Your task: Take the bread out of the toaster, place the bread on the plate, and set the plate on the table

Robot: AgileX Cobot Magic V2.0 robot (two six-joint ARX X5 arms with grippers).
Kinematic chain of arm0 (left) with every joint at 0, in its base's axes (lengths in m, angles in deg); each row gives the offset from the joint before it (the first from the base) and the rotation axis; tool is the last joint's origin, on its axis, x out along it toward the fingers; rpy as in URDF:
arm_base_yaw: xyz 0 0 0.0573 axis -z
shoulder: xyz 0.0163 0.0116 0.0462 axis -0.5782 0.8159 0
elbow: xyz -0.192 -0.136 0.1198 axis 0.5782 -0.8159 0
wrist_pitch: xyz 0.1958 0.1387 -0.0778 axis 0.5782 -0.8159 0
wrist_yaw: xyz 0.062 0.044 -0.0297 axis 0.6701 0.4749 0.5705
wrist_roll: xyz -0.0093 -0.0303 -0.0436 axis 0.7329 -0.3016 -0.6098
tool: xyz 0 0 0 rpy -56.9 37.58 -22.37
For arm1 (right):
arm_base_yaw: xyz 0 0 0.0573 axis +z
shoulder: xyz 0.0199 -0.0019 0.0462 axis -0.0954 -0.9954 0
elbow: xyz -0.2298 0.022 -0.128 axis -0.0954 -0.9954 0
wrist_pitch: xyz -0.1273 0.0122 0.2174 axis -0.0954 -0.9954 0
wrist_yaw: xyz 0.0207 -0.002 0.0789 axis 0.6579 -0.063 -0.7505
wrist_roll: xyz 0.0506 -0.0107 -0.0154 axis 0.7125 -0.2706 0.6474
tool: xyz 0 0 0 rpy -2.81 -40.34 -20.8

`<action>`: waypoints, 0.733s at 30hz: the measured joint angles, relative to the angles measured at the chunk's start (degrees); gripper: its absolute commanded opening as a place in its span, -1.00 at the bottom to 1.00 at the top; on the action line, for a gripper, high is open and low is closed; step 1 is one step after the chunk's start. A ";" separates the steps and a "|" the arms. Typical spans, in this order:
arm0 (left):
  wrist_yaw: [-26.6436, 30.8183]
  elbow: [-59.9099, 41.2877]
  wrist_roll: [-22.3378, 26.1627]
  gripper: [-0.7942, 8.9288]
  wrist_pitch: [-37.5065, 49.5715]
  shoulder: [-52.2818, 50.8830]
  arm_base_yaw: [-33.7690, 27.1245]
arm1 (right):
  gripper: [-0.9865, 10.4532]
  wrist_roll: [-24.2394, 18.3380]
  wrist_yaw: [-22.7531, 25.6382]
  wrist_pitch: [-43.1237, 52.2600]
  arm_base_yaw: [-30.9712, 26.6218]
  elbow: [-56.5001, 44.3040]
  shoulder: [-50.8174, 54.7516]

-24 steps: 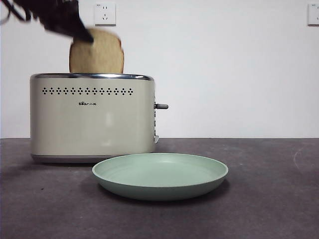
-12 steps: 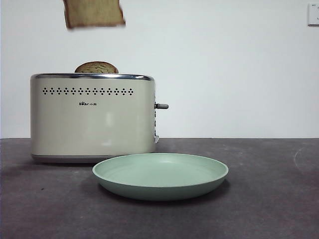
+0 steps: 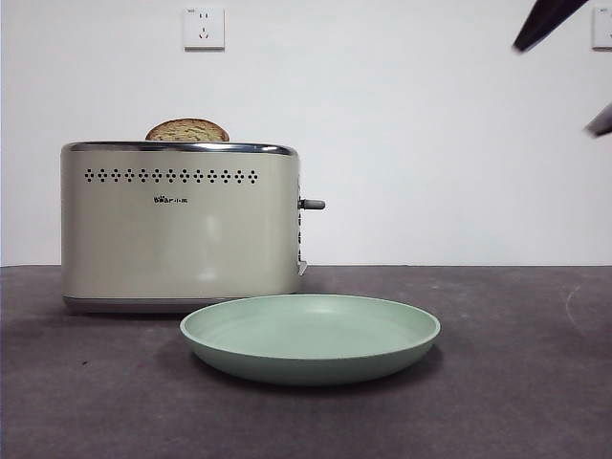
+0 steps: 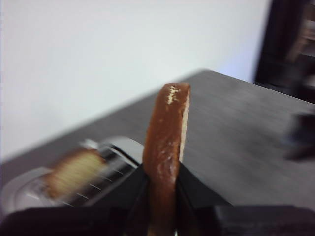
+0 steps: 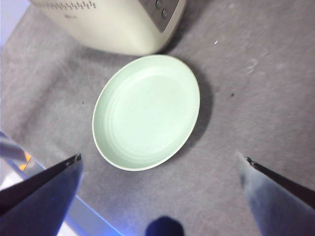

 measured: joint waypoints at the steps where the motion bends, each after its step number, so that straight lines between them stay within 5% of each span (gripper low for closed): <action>1: -1.77 0.00 -0.02 -0.85 -2.36 -0.66 0.44 | 0.15 0.26 0.00 0.85 0.83 0.00 -1.55; 13: -3.85 0.00 -0.83 -0.85 -16.63 -4.52 4.55 | 0.15 3.89 6.10 11.98 11.67 0.02 -21.57; 22: -3.72 0.00 -0.96 -0.85 -17.16 -4.31 4.55 | -0.03 6.40 8.37 19.28 14.84 0.02 -31.82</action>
